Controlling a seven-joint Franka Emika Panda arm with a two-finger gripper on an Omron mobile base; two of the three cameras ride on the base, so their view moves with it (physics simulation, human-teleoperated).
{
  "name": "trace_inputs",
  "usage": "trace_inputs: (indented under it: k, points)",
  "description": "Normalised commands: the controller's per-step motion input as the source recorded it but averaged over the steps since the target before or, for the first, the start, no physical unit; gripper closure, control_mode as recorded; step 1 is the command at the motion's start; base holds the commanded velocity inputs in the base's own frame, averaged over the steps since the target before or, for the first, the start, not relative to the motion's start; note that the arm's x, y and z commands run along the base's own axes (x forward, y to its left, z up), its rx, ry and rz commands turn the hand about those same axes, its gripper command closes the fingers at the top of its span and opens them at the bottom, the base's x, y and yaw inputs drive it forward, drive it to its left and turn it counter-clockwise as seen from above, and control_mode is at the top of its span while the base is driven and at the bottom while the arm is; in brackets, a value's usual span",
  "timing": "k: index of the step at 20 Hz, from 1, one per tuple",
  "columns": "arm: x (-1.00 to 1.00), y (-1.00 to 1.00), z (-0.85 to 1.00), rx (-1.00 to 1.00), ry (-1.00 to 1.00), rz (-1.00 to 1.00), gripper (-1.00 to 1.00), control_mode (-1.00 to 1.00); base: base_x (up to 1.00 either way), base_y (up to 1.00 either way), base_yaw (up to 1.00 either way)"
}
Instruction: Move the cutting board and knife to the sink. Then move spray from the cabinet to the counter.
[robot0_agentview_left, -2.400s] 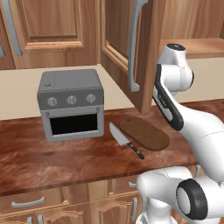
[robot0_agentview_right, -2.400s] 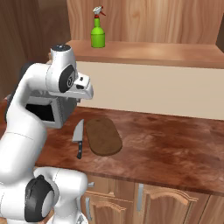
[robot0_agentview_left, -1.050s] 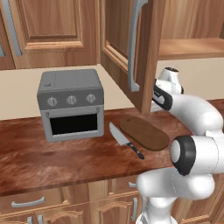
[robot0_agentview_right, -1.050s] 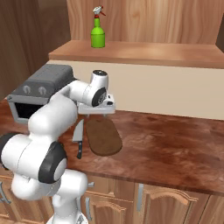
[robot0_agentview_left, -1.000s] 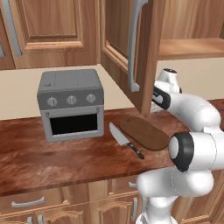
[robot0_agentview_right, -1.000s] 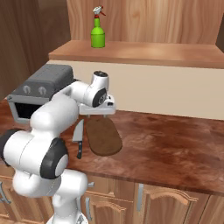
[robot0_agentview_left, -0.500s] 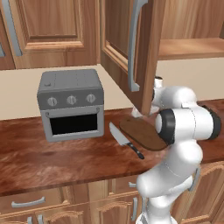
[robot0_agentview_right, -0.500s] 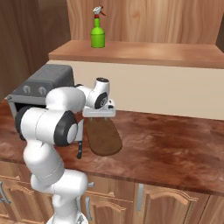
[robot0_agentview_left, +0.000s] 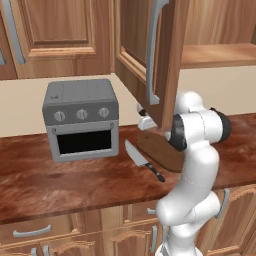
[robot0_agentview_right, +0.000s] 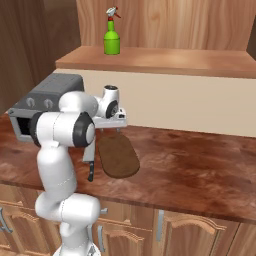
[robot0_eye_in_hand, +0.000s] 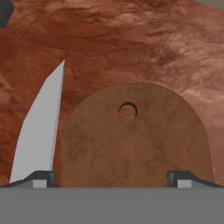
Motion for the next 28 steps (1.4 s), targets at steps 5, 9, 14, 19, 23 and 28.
trace_inputs:
  k: [5, 9, 14, 19, 23, 28]
  points:
    - [0.68, 0.15, -0.26, 0.00, 0.00, 0.00, -1.00, -1.00, 0.00, 0.00, 0.00]
    - [0.68, 0.13, -0.27, 0.00, 0.00, 0.00, -1.00, -1.00, 0.00, 0.00, 0.00]
    - [0.57, 0.10, -0.23, 0.00, 0.00, 0.00, -1.00, -1.00, 0.00, 0.00, 0.00]
    - [0.30, 0.07, -0.31, 0.00, 0.00, 0.00, -1.00, -1.00, 0.00, 0.00, 0.00]
    - [0.05, 0.02, -0.33, 0.00, 0.00, 0.00, -1.00, -1.00, 0.00, 0.00, 0.00]
    - [0.00, 0.01, -0.36, 0.00, 0.00, 0.00, -1.00, -1.00, 0.00, 0.00, 0.00]
